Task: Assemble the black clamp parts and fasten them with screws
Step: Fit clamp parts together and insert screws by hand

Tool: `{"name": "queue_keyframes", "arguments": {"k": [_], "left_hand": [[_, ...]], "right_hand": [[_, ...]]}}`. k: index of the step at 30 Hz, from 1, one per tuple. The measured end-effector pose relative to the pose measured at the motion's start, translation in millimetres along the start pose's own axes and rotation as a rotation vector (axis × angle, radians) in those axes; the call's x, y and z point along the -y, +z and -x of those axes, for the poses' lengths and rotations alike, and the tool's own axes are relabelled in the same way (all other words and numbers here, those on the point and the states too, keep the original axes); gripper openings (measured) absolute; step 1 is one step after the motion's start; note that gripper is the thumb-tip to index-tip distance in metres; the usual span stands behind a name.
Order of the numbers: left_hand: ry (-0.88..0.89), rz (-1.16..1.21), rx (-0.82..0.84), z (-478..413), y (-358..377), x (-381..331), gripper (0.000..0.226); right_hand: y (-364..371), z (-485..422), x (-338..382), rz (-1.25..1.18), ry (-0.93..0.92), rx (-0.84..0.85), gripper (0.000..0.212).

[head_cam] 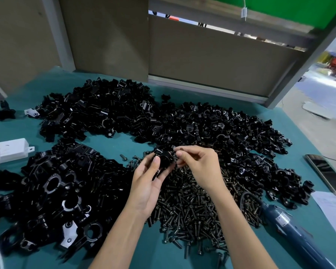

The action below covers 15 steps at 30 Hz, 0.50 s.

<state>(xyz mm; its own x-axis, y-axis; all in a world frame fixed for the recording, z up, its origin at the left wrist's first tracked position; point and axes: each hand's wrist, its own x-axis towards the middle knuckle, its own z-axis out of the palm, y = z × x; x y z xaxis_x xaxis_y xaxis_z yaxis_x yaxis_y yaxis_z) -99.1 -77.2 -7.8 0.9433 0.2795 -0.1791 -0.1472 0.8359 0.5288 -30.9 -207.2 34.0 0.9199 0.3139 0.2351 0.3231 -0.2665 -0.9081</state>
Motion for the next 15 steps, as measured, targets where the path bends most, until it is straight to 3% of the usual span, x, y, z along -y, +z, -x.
{"name": "queue_keyframes", "arguments": {"k": [5, 12, 15], "left_hand": [[-0.010, 0.009, 0.013, 0, -1, 0, 0.050], [-0.001, -0.014, 0.032, -1, -1, -1, 0.048], [-0.006, -0.009, 0.025, 0, -1, 0, 0.049]], "right_hand": [[0, 2, 9, 0.400, -0.182, 0.107, 0.030], [-1, 1, 19, 0.484, -0.341, 0.103, 0.030], [1, 3, 21, 0.522, -0.317, 0.147, 0.037]]}}
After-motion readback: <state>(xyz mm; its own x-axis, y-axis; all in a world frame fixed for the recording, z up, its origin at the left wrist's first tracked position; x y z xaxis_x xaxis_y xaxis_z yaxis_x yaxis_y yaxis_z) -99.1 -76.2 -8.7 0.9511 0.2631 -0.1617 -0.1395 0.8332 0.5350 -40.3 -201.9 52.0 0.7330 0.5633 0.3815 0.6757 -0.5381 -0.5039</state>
